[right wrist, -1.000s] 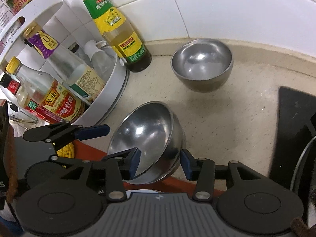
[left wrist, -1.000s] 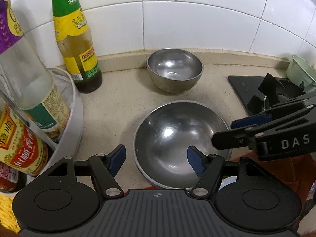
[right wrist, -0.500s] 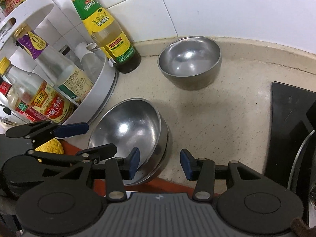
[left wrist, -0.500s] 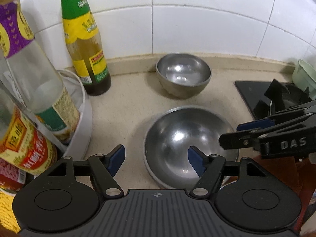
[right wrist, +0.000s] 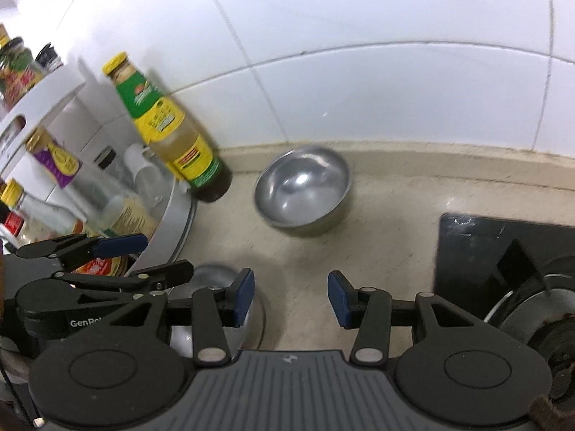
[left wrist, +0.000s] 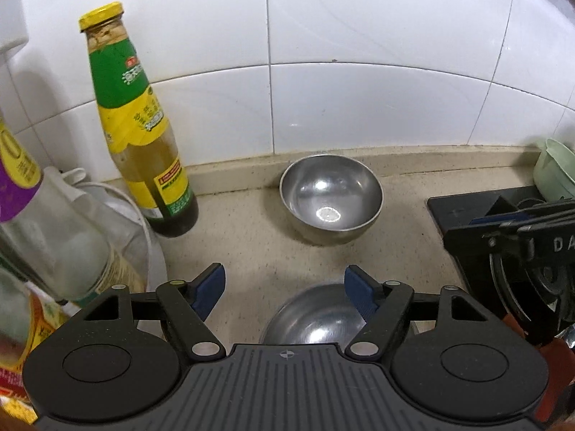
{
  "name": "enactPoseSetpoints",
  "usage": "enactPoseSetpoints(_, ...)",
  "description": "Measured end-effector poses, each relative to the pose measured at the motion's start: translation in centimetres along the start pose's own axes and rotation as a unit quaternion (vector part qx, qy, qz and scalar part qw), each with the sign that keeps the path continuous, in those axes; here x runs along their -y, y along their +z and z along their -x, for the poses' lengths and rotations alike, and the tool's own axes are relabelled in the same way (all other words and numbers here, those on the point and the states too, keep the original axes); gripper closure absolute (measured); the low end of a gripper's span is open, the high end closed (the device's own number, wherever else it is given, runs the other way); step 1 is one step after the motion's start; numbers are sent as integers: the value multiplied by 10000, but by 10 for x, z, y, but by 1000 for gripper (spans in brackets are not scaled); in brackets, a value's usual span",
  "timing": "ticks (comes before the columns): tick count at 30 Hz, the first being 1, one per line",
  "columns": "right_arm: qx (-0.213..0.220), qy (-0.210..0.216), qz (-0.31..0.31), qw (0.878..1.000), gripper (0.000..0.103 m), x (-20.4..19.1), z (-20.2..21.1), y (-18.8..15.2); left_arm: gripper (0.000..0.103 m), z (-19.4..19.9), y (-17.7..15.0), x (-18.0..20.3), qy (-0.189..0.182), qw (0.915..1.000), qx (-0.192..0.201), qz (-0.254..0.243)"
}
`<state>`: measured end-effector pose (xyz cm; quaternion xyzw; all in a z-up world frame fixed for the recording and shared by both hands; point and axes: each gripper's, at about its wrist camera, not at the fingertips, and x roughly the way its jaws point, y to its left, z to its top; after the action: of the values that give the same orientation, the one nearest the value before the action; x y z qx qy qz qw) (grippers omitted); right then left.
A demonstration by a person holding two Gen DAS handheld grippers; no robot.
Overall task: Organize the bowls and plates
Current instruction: 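Move both grippers to the steel bowls beside the yellow-label bottle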
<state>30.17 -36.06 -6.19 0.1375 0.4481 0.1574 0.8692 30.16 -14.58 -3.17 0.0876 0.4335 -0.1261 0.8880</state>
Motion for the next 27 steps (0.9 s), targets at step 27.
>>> enactPoseSetpoints(27,186,-75,-149,9997,61,16,-16,48,23,-41,56,0,-25,9999,10,-152)
